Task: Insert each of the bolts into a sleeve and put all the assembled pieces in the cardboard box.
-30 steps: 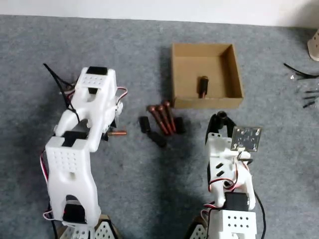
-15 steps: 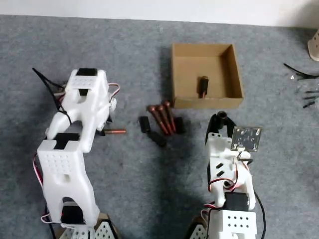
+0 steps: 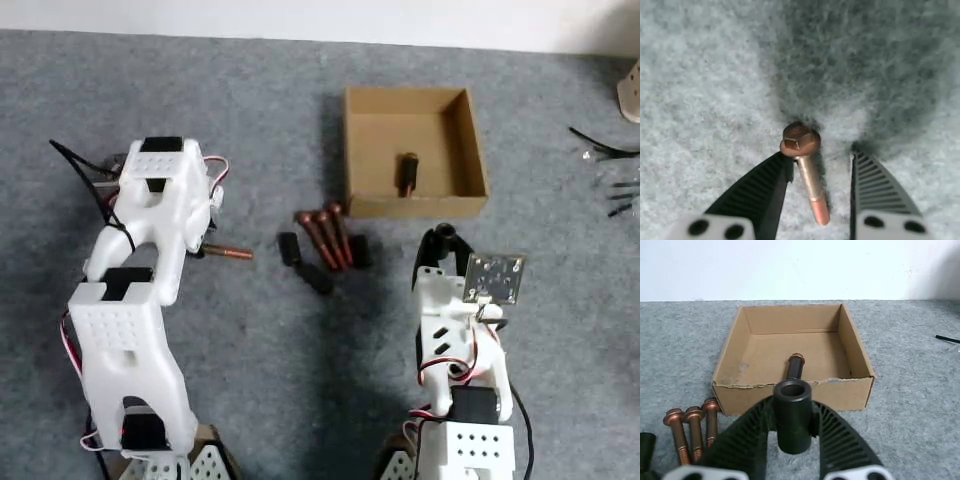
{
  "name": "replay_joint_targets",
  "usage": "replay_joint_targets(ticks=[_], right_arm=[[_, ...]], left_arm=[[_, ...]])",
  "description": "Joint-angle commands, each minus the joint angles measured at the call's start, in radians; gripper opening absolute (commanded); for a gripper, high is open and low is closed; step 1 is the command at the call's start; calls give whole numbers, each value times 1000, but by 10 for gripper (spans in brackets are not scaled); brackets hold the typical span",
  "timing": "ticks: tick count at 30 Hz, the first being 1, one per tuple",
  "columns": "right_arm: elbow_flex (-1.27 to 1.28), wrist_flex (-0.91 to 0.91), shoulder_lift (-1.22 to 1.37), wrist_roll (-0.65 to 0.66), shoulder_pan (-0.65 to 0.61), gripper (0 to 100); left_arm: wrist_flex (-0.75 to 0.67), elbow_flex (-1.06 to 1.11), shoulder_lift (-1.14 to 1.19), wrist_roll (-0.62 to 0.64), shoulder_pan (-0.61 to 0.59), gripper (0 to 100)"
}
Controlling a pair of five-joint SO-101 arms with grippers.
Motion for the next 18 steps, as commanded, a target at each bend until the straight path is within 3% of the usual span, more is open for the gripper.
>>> replay_joint_targets(ticks=[1,5,12,18], right_arm=[[56,-4,-16,12,8,4],[56,-4,-16,12,8,4],[56,-4,-16,12,8,4],[56,-4,-16,12,8,4]], left_arm=[[-14,-1,2,37,-44,161],[-14,-7,-1,64,-47,10],[-12,-8,-1,48,-41,5],[-12,-31,-85,-259,-21,5]])
